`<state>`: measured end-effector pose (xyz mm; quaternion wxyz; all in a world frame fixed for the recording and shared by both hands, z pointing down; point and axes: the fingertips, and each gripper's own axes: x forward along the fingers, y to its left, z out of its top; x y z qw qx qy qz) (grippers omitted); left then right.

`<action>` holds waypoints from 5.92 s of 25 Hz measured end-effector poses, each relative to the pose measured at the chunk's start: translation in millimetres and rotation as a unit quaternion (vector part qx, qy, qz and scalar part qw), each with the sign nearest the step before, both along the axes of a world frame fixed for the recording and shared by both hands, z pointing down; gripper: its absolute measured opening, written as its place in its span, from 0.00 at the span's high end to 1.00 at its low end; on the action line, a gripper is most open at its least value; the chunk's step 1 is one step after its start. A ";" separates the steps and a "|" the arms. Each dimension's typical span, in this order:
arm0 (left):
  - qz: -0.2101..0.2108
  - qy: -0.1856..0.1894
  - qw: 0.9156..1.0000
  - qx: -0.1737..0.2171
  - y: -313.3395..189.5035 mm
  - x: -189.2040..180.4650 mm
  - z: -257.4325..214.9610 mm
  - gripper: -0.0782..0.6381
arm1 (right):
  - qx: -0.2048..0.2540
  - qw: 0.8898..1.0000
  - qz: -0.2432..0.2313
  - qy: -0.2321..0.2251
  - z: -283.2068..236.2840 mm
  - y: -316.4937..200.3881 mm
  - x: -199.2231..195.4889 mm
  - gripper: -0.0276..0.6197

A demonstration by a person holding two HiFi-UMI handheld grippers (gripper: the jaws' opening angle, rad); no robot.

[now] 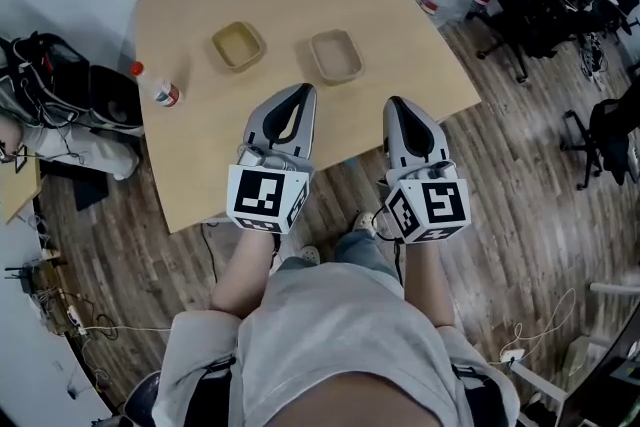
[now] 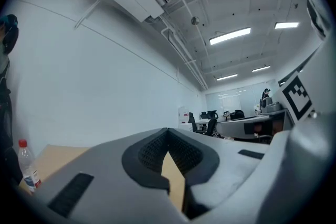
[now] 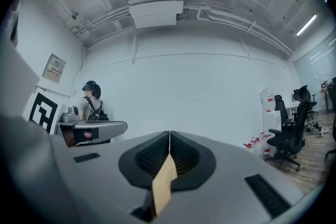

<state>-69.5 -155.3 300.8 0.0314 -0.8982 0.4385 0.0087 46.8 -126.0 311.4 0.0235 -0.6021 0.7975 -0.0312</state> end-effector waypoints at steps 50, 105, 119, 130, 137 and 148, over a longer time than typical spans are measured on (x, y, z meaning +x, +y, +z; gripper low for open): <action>-0.189 0.006 0.982 -0.003 -93.1 44.3 7.0 0.87 | -0.011 0.982 -0.187 0.002 13.6 -140.9 47.1 0.94; -0.128 0.030 0.979 -0.159 -279.5 -7.6 139.8 0.87 | -0.380 0.918 -0.105 0.031 265.0 -294.0 26.0 0.88; -0.132 0.031 0.976 -0.169 -284.0 -15.2 149.1 0.87 | -0.411 0.906 -0.096 0.020 280.5 -300.3 25.4 0.88; -0.135 0.027 0.977 -0.163 -276.7 -20.0 145.5 0.87 | -0.387 0.918 -0.084 0.027 269.1 -301.8 24.8 0.92; -0.144 0.022 0.978 -0.147 -259.9 -18.6 133.1 0.87 | -0.352 0.932 -0.089 0.021 244.8 -297.9 23.3 0.92; -0.189 0.019 0.976 -0.109 -211.1 -12.9 96.7 0.87 | -0.270 0.955 -0.120 0.018 179.0 -277.4 27.1 0.92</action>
